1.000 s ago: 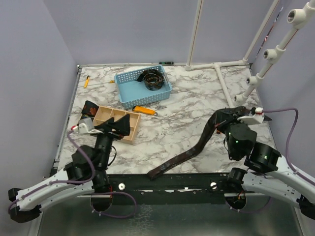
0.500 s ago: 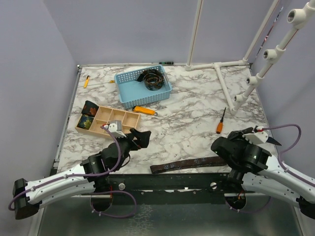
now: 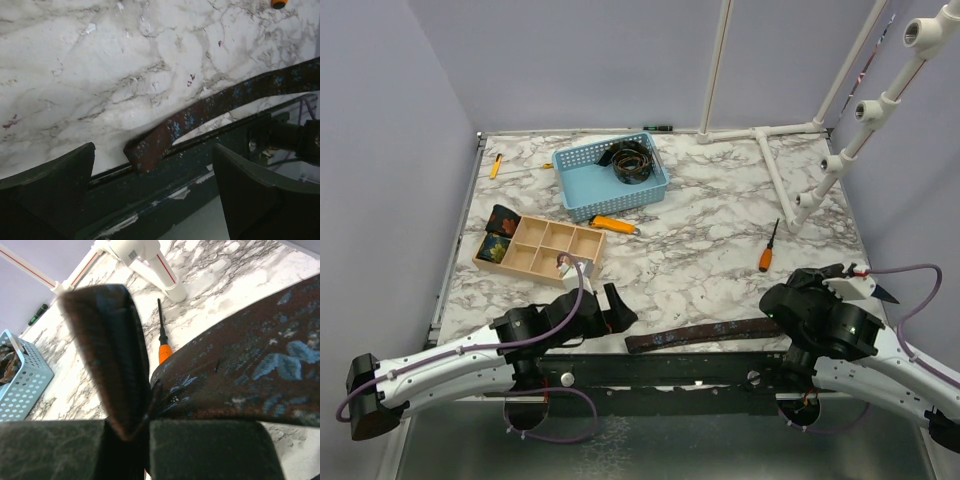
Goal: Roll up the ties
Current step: Flatten out the tie at the center of the board.
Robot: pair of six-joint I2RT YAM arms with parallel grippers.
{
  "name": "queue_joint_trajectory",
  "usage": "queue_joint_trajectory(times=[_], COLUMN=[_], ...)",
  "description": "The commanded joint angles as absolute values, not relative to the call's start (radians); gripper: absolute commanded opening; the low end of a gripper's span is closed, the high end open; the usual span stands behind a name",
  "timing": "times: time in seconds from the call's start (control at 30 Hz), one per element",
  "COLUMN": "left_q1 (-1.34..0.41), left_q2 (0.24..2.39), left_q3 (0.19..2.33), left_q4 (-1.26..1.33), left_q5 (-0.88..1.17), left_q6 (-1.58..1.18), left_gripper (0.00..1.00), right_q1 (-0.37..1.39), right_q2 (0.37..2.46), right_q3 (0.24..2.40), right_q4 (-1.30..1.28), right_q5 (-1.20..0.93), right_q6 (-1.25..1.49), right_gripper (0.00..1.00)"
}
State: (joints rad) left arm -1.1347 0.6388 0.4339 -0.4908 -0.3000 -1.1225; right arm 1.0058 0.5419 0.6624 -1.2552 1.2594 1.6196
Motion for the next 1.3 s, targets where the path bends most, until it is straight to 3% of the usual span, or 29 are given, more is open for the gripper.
queue_joint_trajectory(times=[0.0, 0.1, 0.17, 0.4, 0.57, 0.73, 1.1, 1.27], left_q1=[-1.138, -1.138, -1.137, -1.1, -1.058, -0.997, -0.988, -0.989], left_q2=[0.576, 0.595, 0.627, 0.752, 0.792, 0.804, 0.87, 0.888], left_q3=[0.392, 0.299, 0.278, 0.264, 0.244, 0.196, 0.173, 0.167], left_q4=[-0.501, -0.359, -0.317, -0.25, -0.198, -0.137, -0.007, -0.004], left_q5=[-0.118, -0.042, -0.041, 0.036, 0.052, 0.1, 0.178, 0.197], left_q6=[-1.21, -1.252, -1.256, -1.226, -1.208, -1.206, -1.175, -1.163], left_gripper=[0.96, 0.79, 0.72, 0.76, 0.6, 0.51, 0.49, 0.4], right_q1=[1.0, 1.0, 1.0, 1.0, 1.0, 1.0, 0.999, 0.999], right_q2=[0.497, 0.491, 0.493, 0.488, 0.478, 0.47, 0.471, 0.471], right_q3=[0.623, 0.622, 0.626, 0.624, 0.62, 0.614, 0.615, 0.617], right_q4=[-1.114, -1.098, -1.097, -1.083, -1.063, -1.033, -1.026, -1.028], right_q5=[1.284, 1.286, 1.284, 1.276, 1.271, 1.262, 1.259, 1.258], right_q6=[1.467, 1.443, 1.438, 1.415, 1.389, 1.351, 1.34, 1.339], right_gripper=[0.0, 0.0, 0.0, 0.0, 0.0, 0.0, 0.0, 0.0])
